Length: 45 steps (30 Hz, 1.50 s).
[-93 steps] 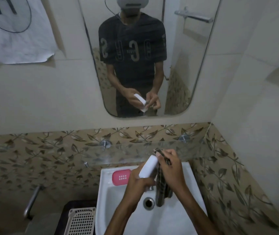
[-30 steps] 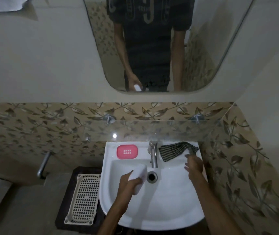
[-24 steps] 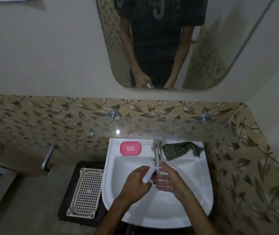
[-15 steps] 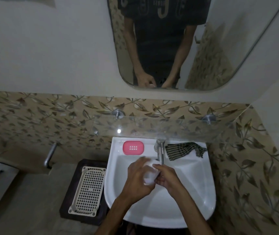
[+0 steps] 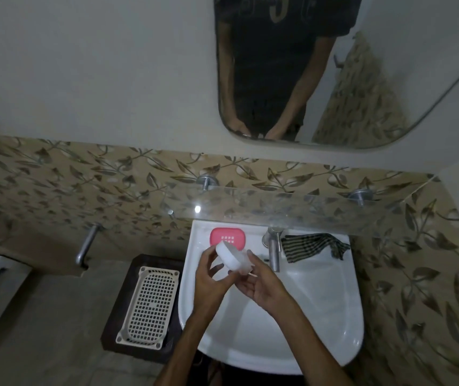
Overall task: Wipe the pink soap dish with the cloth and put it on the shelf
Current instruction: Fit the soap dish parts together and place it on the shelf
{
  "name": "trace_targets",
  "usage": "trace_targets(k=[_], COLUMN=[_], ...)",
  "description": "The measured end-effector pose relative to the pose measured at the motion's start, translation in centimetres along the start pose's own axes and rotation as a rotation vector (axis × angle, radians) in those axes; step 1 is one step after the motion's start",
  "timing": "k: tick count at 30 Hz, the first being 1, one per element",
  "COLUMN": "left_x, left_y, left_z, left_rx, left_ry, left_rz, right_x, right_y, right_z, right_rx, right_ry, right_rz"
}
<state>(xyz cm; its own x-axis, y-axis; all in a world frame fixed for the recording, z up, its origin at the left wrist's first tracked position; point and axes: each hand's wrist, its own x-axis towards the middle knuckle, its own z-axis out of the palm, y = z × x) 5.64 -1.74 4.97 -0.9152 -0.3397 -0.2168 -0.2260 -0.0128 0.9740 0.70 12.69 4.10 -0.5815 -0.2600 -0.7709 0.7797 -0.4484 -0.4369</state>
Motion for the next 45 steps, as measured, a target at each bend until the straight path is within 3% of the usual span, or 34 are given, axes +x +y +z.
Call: trace_targets(k=[2, 4, 6, 8, 11, 16, 27, 31, 33, 36, 39, 45], left_x=[0.4, 0.6, 0.6, 0.6, 0.5, 0.4, 0.6, 0.5, 0.7, 1.2, 1.5, 0.8], left_y=[-0.2, -1.0, -1.8, -2.6, -3.4, -4.0, -4.5, -3.9, -3.4, -2.9, -2.1, -0.4], left_z=[-1.0, -2.1, -3.3, -4.2, -5.0, -6.0, -6.8, -6.8, -6.7, -6.5, -5.9, -4.3], left_rx=[-0.07, -0.111, -0.089, -0.062, -0.037, -0.036, -0.037, -0.087, -0.143, -0.246, -0.271, -0.219], left_ry=[0.074, 0.123, 0.143, 0.15, 0.17, 0.182, 0.169, 0.178, 0.165, 0.113, 0.016, -0.103], left_rz=[-0.056, -0.114, -0.161, -0.193, -0.223, -0.258, -0.256, -0.249, -0.271, -0.312, -0.322, -0.258], right_x=[1.2, 2.6, 4.2, 5.9, 8.0, 9.6, 10.7, 9.2, 8.2, 6.6, 4.1, 0.8], right_y=[-0.3, -0.6, -1.4, -2.4, -3.3, -2.9, -3.6, -3.4, -2.9, -1.9, -1.3, -1.1], right_z=[1.1, 2.1, 3.2, 4.3, 6.1, 6.8, 6.9, 7.1, 6.7, 4.9, 3.5, 2.6], right_rx=[-0.346, -0.925, -1.41, -1.724, -2.024, -2.217, -2.112, -1.732, -1.323, -0.898, -0.793, -0.74], right_ry=[0.164, 0.351, 0.339, 0.222, 0.126, 0.123, 0.126, 0.185, 0.144, -0.099, -0.246, -0.298], right_rz=[-0.121, -0.377, -0.574, -0.631, -0.646, -0.612, -0.633, -0.69, -0.505, -0.258, -0.185, -0.209])
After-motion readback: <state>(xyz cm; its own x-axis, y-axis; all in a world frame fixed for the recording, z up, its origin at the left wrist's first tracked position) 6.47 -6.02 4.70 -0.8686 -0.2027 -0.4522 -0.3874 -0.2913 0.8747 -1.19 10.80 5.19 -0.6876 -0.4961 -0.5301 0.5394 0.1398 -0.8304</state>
